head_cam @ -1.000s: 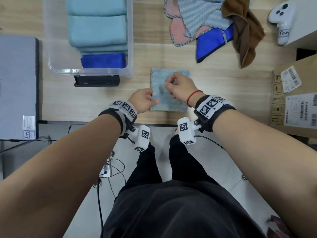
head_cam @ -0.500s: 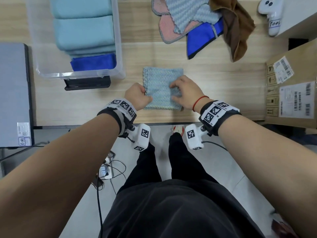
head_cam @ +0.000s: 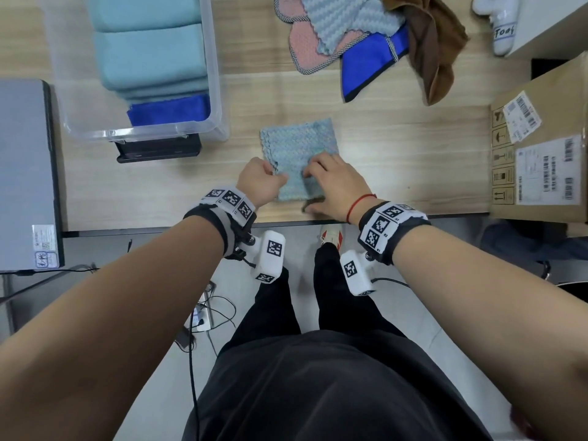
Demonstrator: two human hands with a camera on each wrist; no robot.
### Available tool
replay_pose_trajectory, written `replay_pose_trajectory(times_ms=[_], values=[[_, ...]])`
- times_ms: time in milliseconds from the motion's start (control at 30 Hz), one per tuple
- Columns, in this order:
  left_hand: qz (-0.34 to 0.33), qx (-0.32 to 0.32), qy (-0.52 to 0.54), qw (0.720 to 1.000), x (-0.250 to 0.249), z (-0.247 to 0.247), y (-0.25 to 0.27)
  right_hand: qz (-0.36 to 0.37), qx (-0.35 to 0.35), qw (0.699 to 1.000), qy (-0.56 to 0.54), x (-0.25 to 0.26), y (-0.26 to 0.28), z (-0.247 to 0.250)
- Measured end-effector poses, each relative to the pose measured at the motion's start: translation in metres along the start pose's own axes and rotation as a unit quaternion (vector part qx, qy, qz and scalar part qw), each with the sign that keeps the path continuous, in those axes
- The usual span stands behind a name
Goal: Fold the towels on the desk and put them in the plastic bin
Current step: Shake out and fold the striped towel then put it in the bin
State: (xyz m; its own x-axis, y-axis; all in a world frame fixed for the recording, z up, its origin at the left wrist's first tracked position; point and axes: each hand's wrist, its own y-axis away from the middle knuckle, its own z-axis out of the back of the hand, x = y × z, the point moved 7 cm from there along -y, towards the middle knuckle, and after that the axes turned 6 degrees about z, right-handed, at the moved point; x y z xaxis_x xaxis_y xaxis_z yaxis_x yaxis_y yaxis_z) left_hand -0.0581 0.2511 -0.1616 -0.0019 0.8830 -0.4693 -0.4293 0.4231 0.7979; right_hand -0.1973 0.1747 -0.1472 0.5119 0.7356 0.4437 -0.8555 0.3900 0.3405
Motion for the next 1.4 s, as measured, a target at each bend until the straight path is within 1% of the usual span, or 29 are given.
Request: replay_pose_trajectory(times_ms=[67,133,200,367,433,500,567,600,633,700,733,800,867,933,1033,1100,1133,1200,1267,1400], values=[[0.020,0.026,0.116,0.993,0.004,-0.003,0.002,-0.004,-0.001,1.000,0.027,0.002,0.001,-0.001],[0.037,0.052,0.198,0.978,0.005,-0.006,0.004,-0.014,-0.013,0.999,0.042,0.003,0.002,-0.002],[0.043,0.079,0.215,0.972,0.004,-0.008,0.010,-0.022,-0.038,0.998,0.048,0.003,0.004,-0.001],[0.016,0.144,0.198,0.969,0.008,-0.003,0.016,-0.029,-0.075,0.996,0.044,-0.005,0.011,0.002],[-0.018,0.138,0.151,0.979,0.007,-0.001,0.015,-0.031,-0.090,0.995,0.022,-0.010,0.014,0.008],[-0.057,0.121,0.074,0.988,0.006,0.002,0.013,-0.017,-0.104,0.994,0.008,-0.012,0.016,0.014],[-0.092,0.111,-0.032,0.989,0.006,0.004,0.008,-0.006,-0.085,0.996,-0.004,-0.013,0.015,0.016],[-0.119,0.100,-0.111,0.982,0.005,0.005,0.005,-0.011,-0.067,0.998,-0.015,-0.015,0.014,0.015],[-0.148,0.092,-0.189,0.966,0.004,0.006,0.005,-0.022,-0.052,0.998,-0.028,-0.017,0.013,0.014],[-0.206,0.087,-0.291,0.930,0.004,0.003,0.004,-0.046,-0.042,0.997,-0.054,-0.022,0.011,0.014],[-0.224,0.079,-0.324,0.916,0.003,0.002,0.005,-0.056,-0.044,0.995,-0.069,-0.024,0.010,0.015],[-0.233,0.027,-0.403,0.885,-0.001,0.006,0.008,-0.069,-0.044,0.992,-0.094,-0.029,0.005,0.016],[-0.247,-0.007,-0.455,0.856,-0.005,0.008,0.014,-0.077,-0.042,0.991,-0.106,-0.032,0.002,0.018],[-0.274,-0.013,-0.456,0.847,-0.011,0.006,0.022,-0.090,-0.051,0.985,-0.138,-0.036,0.001,0.020],[-0.287,-0.035,-0.427,0.857,-0.016,0.004,0.024,-0.107,-0.059,0.977,-0.176,-0.040,0.000,0.024],[-0.280,-0.050,-0.388,0.877,-0.018,0.005,0.021,-0.113,-0.050,0.975,-0.184,-0.041,0.000,0.025],[-0.268,-0.055,-0.360,0.892,-0.018,0.009,0.018,-0.120,-0.046,0.973,-0.193,-0.043,0.000,0.025],[-0.219,-0.056,-0.297,0.928,-0.013,0.017,0.007,-0.137,-0.038,0.966,-0.216,-0.047,-0.001,0.023],[-0.167,-0.049,-0.248,0.953,-0.006,0.023,-0.009,-0.157,-0.037,0.959,-0.235,-0.051,-0.003,0.022],[-0.113,-0.045,-0.238,0.964,-0.007,0.025,-0.024,-0.202,-0.046,0.942,-0.266,-0.061,-0.010,0.020]])
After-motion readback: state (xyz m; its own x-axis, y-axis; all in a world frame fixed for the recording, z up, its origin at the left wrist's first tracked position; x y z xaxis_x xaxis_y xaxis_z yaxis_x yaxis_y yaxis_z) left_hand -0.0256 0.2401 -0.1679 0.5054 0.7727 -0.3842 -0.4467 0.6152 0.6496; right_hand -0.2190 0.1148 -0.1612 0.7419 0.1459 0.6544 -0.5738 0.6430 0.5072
